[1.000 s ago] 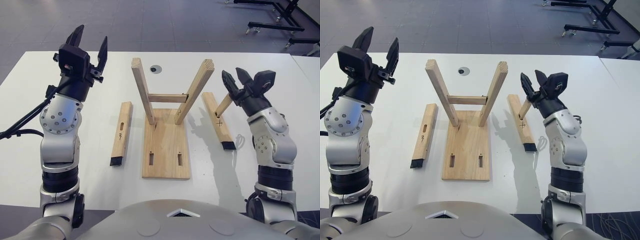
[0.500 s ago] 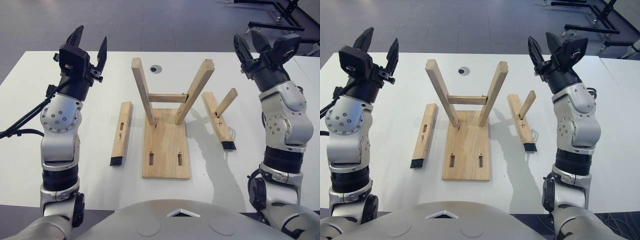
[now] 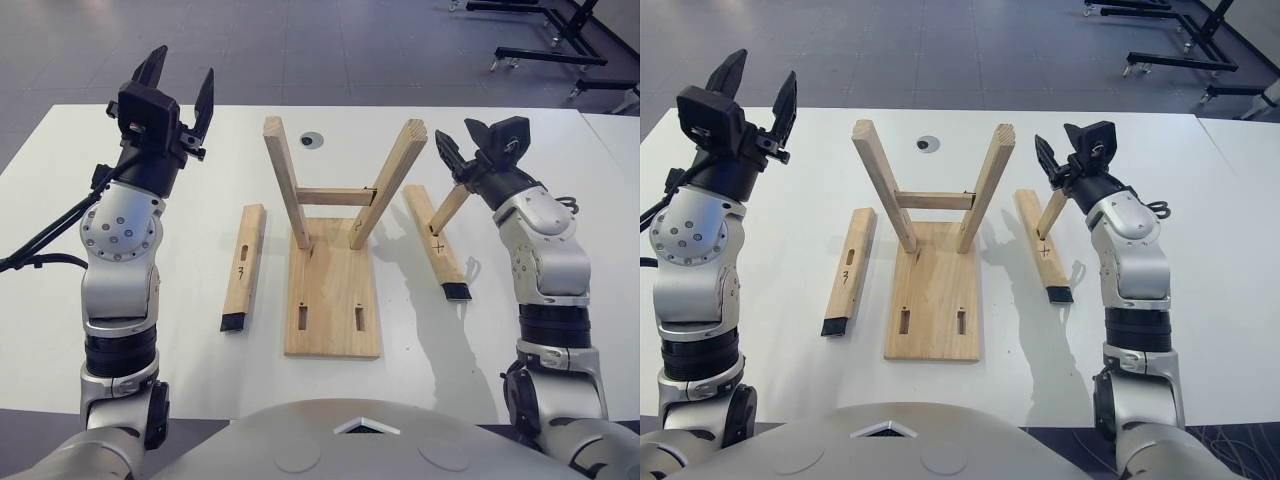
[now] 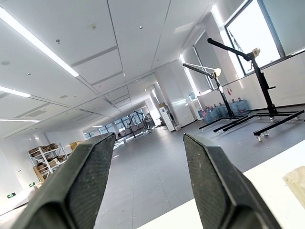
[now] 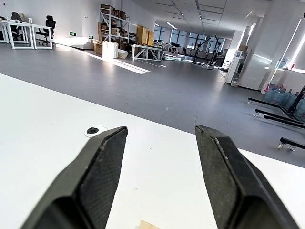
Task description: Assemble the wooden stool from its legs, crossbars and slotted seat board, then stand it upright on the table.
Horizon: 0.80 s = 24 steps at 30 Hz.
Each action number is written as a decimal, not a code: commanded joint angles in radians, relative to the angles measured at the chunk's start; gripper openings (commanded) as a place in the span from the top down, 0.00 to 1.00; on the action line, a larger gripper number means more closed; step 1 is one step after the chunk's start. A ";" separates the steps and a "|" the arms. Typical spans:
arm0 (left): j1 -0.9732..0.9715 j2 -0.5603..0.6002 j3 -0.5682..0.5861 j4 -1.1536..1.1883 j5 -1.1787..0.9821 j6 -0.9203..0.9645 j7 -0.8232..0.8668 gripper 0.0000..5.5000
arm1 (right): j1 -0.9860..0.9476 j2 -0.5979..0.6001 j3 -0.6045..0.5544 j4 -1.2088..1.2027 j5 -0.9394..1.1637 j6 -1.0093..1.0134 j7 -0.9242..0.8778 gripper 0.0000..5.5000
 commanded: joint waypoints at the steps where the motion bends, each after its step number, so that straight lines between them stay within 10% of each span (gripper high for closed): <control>1: -0.007 0.004 0.001 0.010 0.003 0.002 -0.002 0.53 | -0.008 0.018 -0.016 0.026 0.010 0.036 -0.011 0.53; 24: -0.025 0.017 0.008 0.034 -0.008 -0.016 -0.019 0.53 | 0.013 0.020 0.011 -0.001 0.010 0.021 0.019 0.53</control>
